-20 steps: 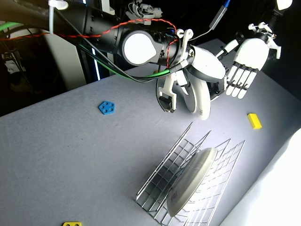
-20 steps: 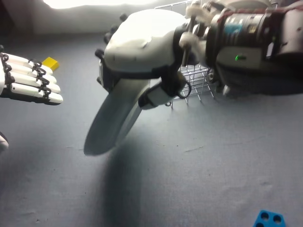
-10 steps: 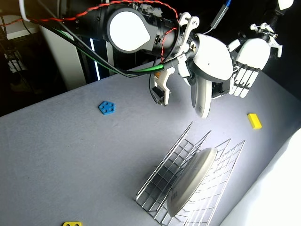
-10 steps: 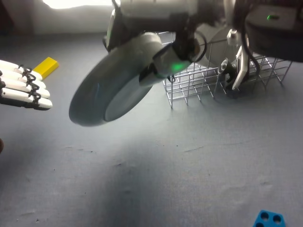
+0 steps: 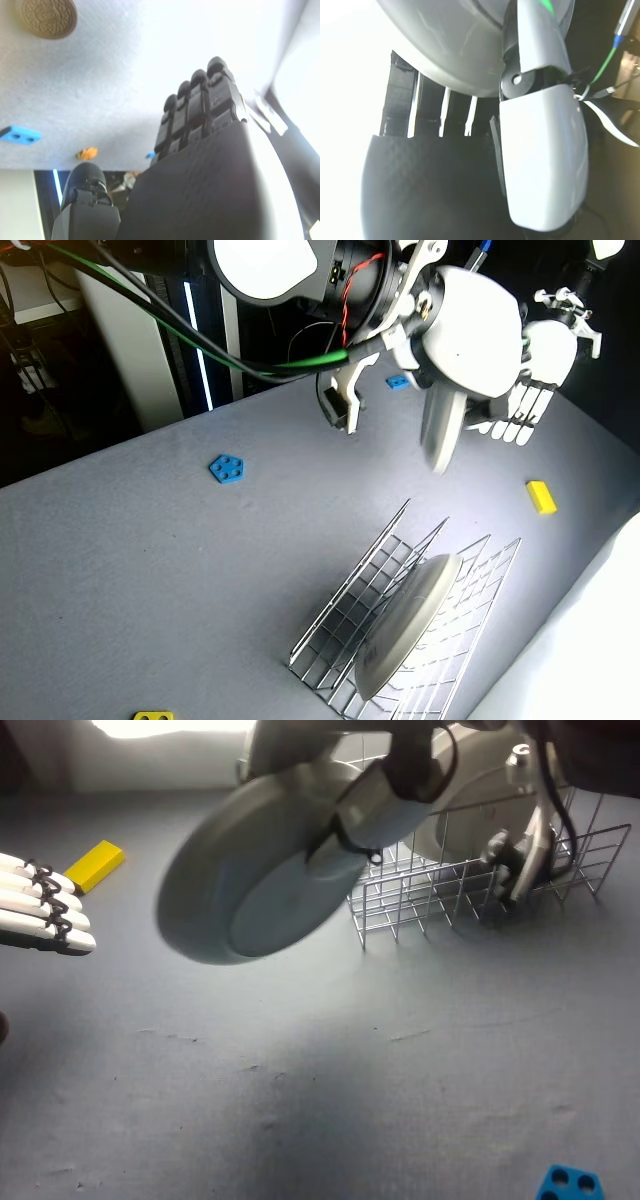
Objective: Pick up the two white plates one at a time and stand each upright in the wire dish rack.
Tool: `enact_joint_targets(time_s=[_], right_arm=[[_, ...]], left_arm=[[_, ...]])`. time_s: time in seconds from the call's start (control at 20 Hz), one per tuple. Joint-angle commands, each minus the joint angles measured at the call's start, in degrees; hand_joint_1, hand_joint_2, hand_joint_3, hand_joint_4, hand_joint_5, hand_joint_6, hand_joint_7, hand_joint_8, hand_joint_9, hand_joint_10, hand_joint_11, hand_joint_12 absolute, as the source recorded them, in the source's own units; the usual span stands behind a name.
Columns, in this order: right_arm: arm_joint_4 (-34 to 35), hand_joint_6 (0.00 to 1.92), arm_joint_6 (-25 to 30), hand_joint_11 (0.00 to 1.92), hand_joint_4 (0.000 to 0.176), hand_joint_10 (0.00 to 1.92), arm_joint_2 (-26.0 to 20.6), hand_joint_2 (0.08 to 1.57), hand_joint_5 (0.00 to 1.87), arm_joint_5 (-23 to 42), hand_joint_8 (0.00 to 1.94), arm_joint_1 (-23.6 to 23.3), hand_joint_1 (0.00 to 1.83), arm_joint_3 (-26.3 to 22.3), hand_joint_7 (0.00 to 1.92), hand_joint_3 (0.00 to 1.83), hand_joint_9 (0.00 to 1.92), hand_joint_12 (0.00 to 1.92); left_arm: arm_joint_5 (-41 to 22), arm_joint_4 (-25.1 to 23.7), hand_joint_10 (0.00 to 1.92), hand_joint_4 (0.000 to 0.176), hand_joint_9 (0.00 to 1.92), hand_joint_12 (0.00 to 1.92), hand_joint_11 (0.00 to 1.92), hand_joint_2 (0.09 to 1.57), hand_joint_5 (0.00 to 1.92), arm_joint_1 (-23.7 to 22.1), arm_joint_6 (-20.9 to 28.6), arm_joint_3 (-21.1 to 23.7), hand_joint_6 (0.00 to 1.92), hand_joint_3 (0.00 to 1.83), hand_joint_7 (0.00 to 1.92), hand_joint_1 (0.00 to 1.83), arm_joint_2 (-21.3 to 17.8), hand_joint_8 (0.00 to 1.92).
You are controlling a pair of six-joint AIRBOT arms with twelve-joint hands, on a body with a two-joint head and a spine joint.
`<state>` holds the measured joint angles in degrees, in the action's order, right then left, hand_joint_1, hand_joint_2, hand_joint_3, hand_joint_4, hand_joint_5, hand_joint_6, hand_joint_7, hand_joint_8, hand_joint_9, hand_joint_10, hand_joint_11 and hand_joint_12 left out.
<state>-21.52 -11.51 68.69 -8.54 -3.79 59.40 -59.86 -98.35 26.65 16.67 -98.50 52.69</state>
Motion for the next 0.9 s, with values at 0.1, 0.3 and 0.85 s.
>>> enact_joint_targets(time_s=[0.1, 0.3, 0.85], right_arm=[[0.6, 0.97, 2.5, 0.64, 0.000, 1.13, -0.5, 1.09, 1.00, 6.5, 0.77, -1.8, 1.38, -0.1, 1.10, 0.00, 0.87, 1.22], [0.6, 0.99, 4.3, 0.66, 0.000, 1.12, -0.6, 1.09, 0.99, 6.2, 0.81, -2.2, 1.38, 0.8, 1.09, 0.00, 0.88, 1.22], [1.3, 0.98, 6.8, 0.66, 0.000, 1.11, -0.5, 1.09, 0.99, 11.9, 0.81, -2.7, 1.38, 0.8, 1.10, 0.00, 0.89, 1.23]], left_arm=[[-1.1, 3.6, 0.01, 0.000, 0.02, 0.00, 0.00, 1.09, 0.04, -0.5, 0.2, 0.0, 0.01, 0.00, 0.05, 0.00, -0.8, 0.01], [-1.1, 3.3, 0.00, 0.000, 0.00, 0.00, 0.00, 1.09, 0.02, -0.9, 0.2, 0.2, 0.00, 0.00, 0.02, 0.00, -0.8, 0.00], [-1.1, 1.7, 0.01, 0.000, 0.02, 0.00, 0.00, 1.10, 0.03, -1.9, 0.2, 0.2, 0.01, 0.00, 0.03, 0.00, -0.4, 0.01]])
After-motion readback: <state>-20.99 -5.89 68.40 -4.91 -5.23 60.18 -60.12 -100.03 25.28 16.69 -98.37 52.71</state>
